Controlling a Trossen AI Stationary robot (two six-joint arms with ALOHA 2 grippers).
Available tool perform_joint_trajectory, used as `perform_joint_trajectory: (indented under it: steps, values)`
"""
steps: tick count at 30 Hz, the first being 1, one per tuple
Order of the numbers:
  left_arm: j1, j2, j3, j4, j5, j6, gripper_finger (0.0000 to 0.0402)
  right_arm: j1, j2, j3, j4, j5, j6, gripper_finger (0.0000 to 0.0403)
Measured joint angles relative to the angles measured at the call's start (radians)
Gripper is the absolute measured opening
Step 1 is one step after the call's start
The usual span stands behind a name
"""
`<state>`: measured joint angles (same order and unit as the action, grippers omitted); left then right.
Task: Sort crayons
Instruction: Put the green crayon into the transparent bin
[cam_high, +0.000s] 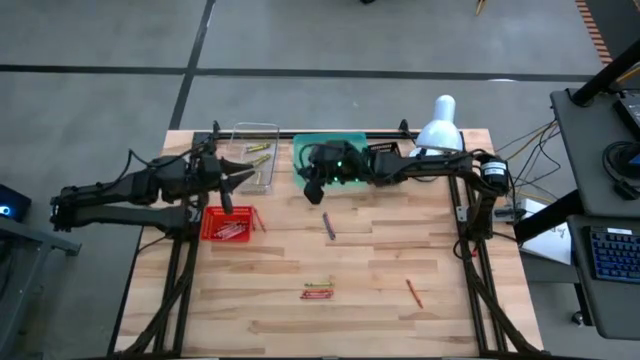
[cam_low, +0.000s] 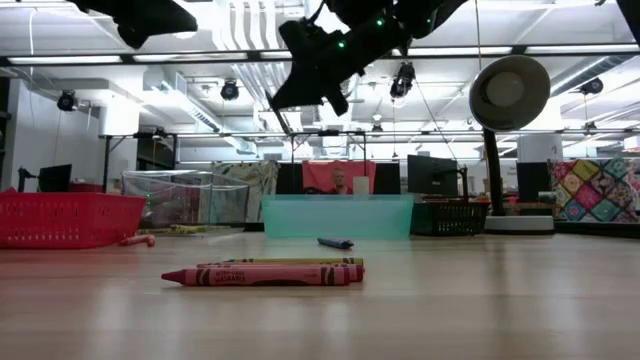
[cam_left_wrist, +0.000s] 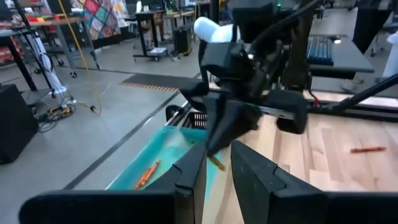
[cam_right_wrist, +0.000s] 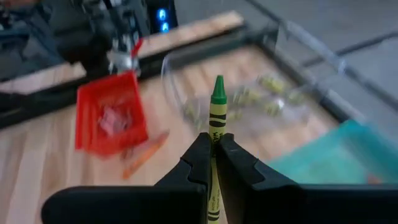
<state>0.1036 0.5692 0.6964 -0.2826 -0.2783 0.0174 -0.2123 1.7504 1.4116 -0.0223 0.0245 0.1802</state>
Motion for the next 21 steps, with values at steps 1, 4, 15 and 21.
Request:
perform_joint_trajectory:
  steps: [1,4,15,21]
  values:
    - [0.000,-0.009,0.000,-0.001,0.000,0.000,0.0057,-0.007,0.000,0.008,0.017,0.000,-0.017,0.0012]
    - [0.000,-0.025,0.000,0.000,0.000,0.012,0.0057,-0.027,0.000,0.030,0.074,-0.001,-0.065,0.0012]
    - [0.001,-0.087,0.000,0.047,-0.002,0.077,0.0057,-0.077,0.068,0.041,0.401,-0.042,-0.194,0.0012]
    - [0.001,-0.109,0.002,0.051,-0.002,0.088,0.0057,-0.090,0.114,0.041,0.562,-0.048,-0.256,0.0012]
